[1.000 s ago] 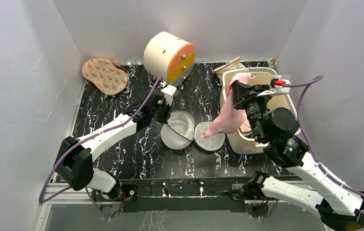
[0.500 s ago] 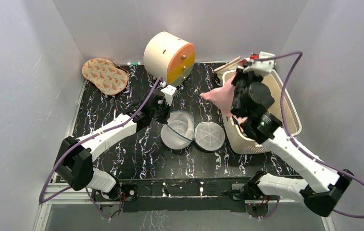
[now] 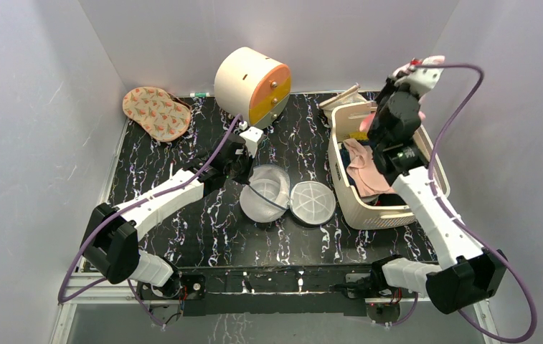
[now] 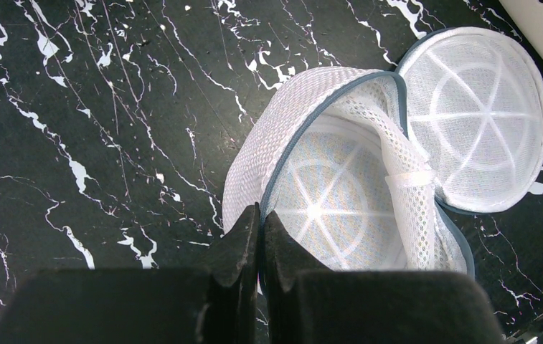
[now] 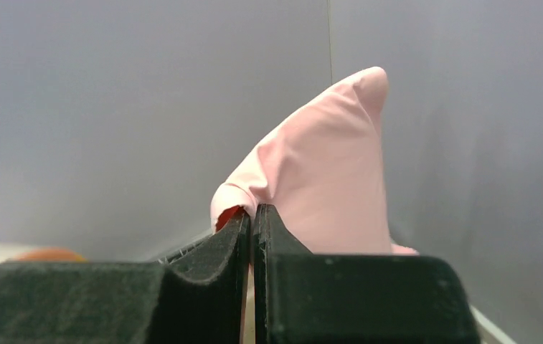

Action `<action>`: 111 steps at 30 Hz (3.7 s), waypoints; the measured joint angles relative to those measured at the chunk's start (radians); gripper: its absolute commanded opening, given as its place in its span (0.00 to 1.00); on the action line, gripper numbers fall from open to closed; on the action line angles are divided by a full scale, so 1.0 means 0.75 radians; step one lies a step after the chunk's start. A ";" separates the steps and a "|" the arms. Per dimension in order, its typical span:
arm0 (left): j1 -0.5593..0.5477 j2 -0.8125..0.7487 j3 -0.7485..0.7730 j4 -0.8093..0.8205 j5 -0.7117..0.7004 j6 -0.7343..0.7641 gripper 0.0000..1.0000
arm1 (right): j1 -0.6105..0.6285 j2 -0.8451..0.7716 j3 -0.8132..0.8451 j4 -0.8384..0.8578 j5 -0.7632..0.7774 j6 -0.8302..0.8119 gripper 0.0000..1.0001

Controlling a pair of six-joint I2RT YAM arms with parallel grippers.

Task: Unzip the laundry bag and remove the bra

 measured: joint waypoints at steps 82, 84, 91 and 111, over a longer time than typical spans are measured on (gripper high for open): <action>-0.198 -0.435 -0.229 0.290 -0.108 0.161 0.79 | -0.043 -0.519 -0.574 -0.559 -0.970 0.520 0.85; -0.288 -0.407 -0.248 0.313 -0.075 0.190 0.73 | -0.043 -0.525 -0.574 -0.559 -0.970 0.518 0.85; -0.477 -0.082 -0.185 0.289 -0.033 0.237 0.57 | -0.043 -0.549 -0.576 -0.562 -0.964 0.509 0.85; -0.542 0.706 0.457 0.000 0.021 0.004 0.44 | -0.043 -0.569 -0.578 -0.574 -0.915 0.450 0.86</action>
